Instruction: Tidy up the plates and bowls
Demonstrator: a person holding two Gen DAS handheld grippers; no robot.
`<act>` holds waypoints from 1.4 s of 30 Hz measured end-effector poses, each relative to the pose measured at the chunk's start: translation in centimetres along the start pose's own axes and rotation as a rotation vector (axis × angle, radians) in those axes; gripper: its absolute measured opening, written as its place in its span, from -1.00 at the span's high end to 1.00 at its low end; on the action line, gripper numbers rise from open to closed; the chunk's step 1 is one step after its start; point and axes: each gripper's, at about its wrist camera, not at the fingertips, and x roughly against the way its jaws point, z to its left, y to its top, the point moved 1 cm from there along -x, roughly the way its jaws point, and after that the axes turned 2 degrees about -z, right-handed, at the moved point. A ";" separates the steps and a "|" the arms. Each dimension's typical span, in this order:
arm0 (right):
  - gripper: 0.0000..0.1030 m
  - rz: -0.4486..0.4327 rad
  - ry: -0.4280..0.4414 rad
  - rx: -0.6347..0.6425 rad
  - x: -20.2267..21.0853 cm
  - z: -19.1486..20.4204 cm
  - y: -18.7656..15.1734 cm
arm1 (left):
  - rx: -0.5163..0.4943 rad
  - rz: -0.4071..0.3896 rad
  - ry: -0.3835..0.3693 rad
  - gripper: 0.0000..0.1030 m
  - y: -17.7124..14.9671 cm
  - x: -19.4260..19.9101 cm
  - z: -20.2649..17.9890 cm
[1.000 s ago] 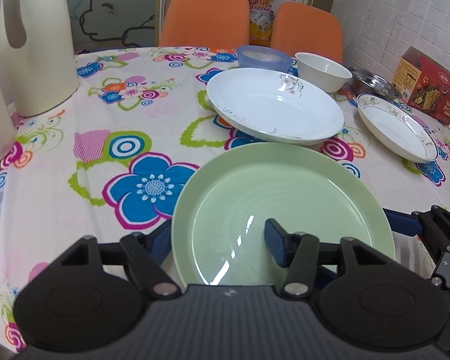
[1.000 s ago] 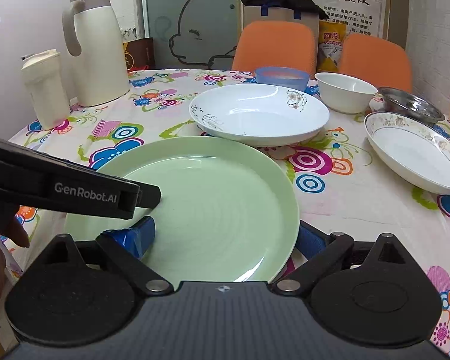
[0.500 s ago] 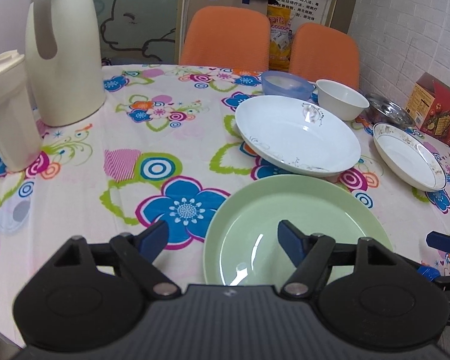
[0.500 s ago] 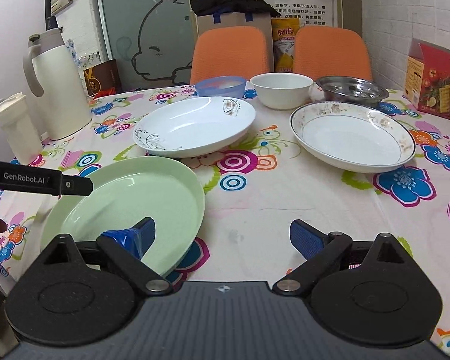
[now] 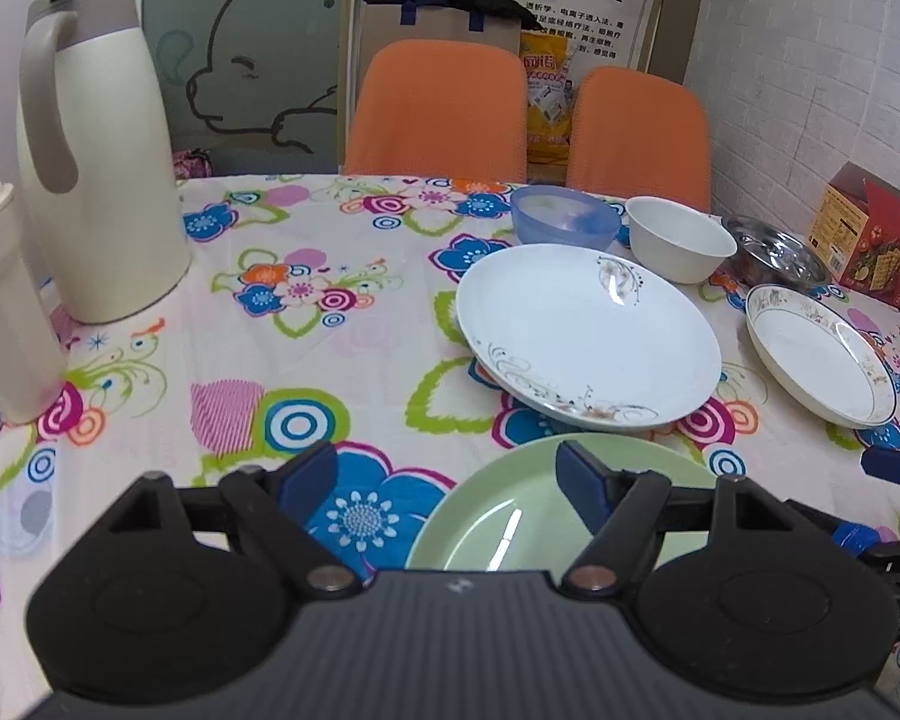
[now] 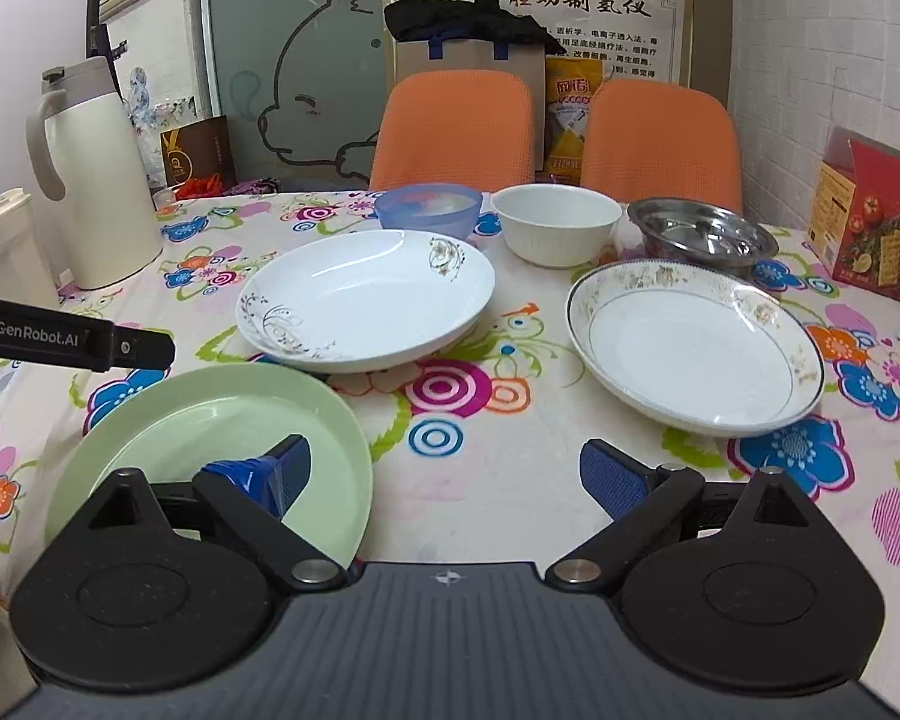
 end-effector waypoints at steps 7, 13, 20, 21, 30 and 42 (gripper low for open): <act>-0.63 -0.005 0.018 0.033 -4.3 -0.7 3.1 | -0.019 0.021 0.033 -0.43 2.5 -3.1 0.4; -0.63 0.018 0.086 0.002 -8.0 -0.8 4.9 | 0.012 0.030 0.011 -0.43 5.6 -6.3 1.0; -0.63 0.052 0.081 -0.019 -11.1 -1.4 5.9 | 0.023 0.072 -0.047 -0.43 7.9 -10.9 -0.3; -0.63 0.061 0.088 -0.023 -11.6 -1.4 5.9 | 0.018 0.083 -0.051 -0.43 8.0 -11.6 -0.5; -0.65 0.101 0.097 0.019 -14.1 -0.4 5.4 | 0.028 0.134 -0.075 -0.43 7.4 -14.4 -0.9; -0.69 0.090 0.119 0.036 -14.0 0.8 5.3 | -0.042 0.131 -0.124 -0.10 6.4 -14.5 -2.2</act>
